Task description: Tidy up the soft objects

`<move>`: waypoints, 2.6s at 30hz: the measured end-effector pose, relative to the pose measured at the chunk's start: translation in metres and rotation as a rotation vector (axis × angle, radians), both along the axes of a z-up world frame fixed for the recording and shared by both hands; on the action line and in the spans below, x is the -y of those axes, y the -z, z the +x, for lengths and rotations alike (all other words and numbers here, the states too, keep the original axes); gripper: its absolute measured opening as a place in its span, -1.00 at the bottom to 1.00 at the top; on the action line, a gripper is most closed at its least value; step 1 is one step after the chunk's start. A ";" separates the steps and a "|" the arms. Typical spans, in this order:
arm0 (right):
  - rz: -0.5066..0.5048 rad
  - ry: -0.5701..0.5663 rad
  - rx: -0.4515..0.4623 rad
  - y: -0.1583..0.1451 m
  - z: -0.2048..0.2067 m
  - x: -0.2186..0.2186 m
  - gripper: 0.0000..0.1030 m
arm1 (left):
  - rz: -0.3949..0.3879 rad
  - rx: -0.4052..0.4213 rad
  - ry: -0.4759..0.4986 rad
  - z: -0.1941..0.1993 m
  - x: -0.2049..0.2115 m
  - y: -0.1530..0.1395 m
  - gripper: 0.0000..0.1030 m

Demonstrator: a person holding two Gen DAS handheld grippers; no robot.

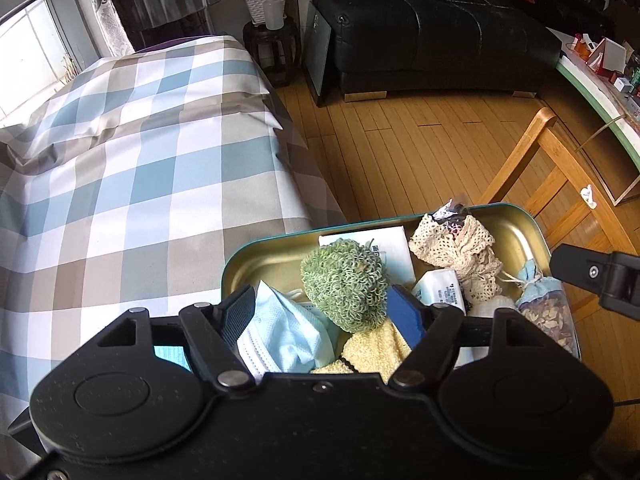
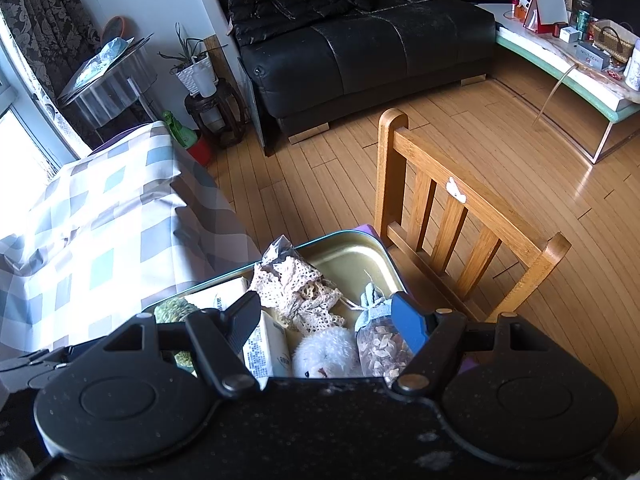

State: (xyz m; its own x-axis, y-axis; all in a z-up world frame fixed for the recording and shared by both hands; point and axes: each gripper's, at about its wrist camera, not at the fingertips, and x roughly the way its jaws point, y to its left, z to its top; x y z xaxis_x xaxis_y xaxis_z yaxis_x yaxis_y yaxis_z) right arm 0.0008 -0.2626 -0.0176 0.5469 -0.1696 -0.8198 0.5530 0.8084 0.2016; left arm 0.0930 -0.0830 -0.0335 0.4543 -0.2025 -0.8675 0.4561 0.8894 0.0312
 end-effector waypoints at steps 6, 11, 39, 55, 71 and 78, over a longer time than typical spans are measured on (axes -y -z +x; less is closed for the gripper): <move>-0.005 0.001 0.002 0.000 -0.006 -0.001 0.40 | 0.011 0.028 0.001 -0.017 -0.006 -0.007 0.34; -0.018 0.006 -0.001 0.000 -0.019 -0.003 0.40 | 0.009 0.056 0.010 -0.035 -0.014 -0.016 0.35; -0.169 -0.115 -0.018 0.011 -0.097 -0.094 0.50 | -0.007 0.070 -0.057 -0.099 -0.084 -0.028 0.63; -0.174 -0.119 -0.038 0.017 -0.094 -0.097 0.53 | 0.037 0.082 -0.107 -0.101 -0.093 -0.017 0.66; -0.176 -0.126 -0.054 0.020 -0.091 -0.098 0.56 | 0.052 0.072 -0.088 -0.102 -0.087 -0.010 0.67; -0.177 -0.128 -0.057 0.022 -0.090 -0.098 0.56 | 0.058 0.064 -0.090 -0.102 -0.087 -0.007 0.67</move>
State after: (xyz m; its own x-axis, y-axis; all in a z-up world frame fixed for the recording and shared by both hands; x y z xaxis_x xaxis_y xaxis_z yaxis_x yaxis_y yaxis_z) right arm -0.0896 -0.1642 -0.0397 0.5270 -0.2455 -0.8136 0.4499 0.8928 0.0220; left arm -0.0091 0.0045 -0.0267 0.5229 -0.1086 -0.8455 0.3696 0.9226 0.1101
